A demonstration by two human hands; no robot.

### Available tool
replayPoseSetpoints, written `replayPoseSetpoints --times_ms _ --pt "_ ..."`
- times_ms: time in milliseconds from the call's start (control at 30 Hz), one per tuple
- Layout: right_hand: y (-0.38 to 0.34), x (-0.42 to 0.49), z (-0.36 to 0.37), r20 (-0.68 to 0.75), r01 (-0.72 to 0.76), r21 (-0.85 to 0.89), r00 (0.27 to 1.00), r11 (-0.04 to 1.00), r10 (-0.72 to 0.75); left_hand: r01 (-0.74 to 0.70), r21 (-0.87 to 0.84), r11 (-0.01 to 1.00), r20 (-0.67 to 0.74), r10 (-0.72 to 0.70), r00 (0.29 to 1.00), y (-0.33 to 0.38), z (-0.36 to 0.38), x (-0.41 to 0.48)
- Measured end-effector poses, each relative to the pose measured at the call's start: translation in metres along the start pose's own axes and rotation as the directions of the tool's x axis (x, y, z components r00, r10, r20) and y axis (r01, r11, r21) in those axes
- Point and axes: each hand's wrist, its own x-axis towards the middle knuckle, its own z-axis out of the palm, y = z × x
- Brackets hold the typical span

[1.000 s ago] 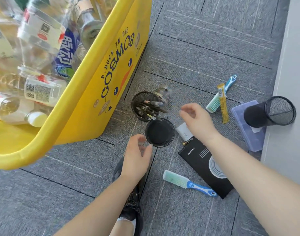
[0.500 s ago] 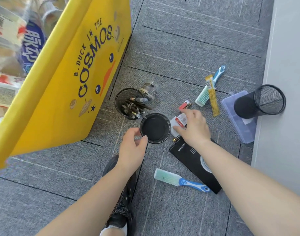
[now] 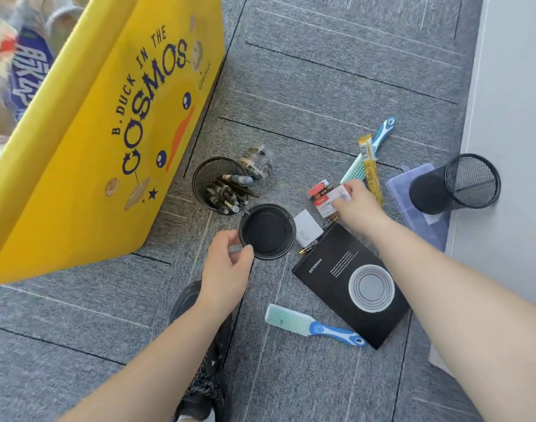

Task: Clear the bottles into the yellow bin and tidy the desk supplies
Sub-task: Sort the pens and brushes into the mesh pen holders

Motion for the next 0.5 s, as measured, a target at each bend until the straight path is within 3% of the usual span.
replayPoseSetpoints --times_ms 67,167,267,300,367,433,500 --pt "-0.002 0.006 0.0 0.023 -0.013 -0.066 1.0 0.998 0.015 0.016 -0.008 1.0 0.005 -0.016 1.0 0.0 0.0 0.0" --pt "0.003 0.01 0.001 -0.059 -0.021 -0.203 0.998 0.979 0.009 0.023 -0.015 1.0 0.019 -0.023 1.0 0.001 -0.001 -0.001" --pt "0.009 -0.001 0.002 -0.214 0.098 -0.31 0.962 0.946 -0.169 0.023 -0.049 0.999 0.012 -0.022 1.0 0.0 -0.001 -0.002" --pt "0.012 -0.004 0.003 -0.207 0.17 -0.339 0.946 0.925 -0.25 0.019 -0.058 0.998 0.006 -0.019 1.0 0.0 0.0 -0.002" --pt "0.019 -0.012 0.007 -0.023 0.283 -0.351 0.95 0.893 -0.31 0.015 -0.068 0.998 -0.004 -0.015 1.0 -0.001 0.001 -0.002" --pt "0.027 -0.018 0.013 0.161 0.3 -0.386 0.953 0.872 -0.257 0.013 -0.073 0.997 -0.004 -0.013 1.0 -0.001 0.001 -0.001" --pt "0.033 -0.021 0.014 0.162 0.27 -0.406 0.962 0.873 -0.222 0.014 -0.077 0.997 0.007 -0.014 1.0 -0.001 0.001 -0.001"
